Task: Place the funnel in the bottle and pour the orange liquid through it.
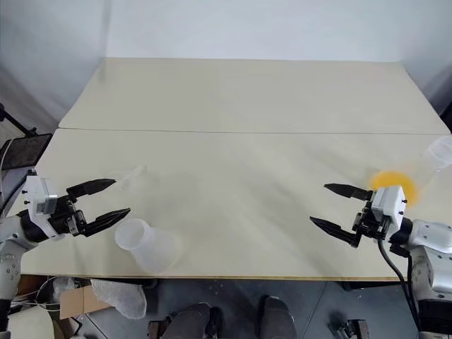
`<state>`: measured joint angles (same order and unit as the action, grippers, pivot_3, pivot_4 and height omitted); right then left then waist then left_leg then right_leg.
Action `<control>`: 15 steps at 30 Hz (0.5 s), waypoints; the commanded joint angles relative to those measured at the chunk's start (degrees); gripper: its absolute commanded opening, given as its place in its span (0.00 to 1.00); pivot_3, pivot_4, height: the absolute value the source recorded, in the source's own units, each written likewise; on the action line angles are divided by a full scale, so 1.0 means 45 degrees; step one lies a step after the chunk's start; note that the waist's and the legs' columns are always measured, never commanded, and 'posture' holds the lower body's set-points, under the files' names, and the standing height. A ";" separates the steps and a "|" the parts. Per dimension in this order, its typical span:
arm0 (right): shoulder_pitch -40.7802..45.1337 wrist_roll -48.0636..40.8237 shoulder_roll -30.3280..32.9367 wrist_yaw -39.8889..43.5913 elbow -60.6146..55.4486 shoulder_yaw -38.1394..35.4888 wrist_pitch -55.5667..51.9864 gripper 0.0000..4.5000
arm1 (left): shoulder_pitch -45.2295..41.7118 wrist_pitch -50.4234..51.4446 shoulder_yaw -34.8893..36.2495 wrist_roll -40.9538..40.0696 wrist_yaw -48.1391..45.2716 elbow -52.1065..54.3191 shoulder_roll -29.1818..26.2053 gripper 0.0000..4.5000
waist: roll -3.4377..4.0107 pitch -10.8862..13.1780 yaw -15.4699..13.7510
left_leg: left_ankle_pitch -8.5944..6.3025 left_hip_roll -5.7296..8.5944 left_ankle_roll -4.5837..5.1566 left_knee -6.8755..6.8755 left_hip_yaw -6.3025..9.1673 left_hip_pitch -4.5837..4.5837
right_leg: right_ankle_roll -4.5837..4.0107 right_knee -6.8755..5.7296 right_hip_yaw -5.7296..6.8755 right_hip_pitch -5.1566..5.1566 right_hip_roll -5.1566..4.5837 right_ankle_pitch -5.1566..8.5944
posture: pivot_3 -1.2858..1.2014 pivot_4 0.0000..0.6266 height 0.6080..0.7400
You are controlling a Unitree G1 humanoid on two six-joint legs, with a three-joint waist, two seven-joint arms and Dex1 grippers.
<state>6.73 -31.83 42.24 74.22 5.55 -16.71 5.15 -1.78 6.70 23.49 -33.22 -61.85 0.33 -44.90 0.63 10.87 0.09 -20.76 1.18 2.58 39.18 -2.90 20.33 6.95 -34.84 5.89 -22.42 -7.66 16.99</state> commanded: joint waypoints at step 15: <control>0.0907 -0.1407 -0.0535 0.0671 -0.3266 0.1965 -0.2100 1.00 | 0.5465 -0.0207 0.2991 -0.0124 -0.2032 0.1035 -0.0567 1.00 | -0.0001 0.0004 -0.0054 | -0.0011 -0.0005 -0.0012 -0.0001 0.0024 0.0004 | -0.0005 0.0049 -0.0002 -0.0002 -0.0026 0.0003 | 0.52 0.24 1.00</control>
<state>10.57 -36.14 39.82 76.75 -6.72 -7.07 -3.59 21.51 6.87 34.60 -33.49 -69.58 1.86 -46.95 0.62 10.89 -0.15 -20.82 1.17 2.51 39.18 -2.73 20.35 6.92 -34.53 5.89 -22.42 -7.81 17.00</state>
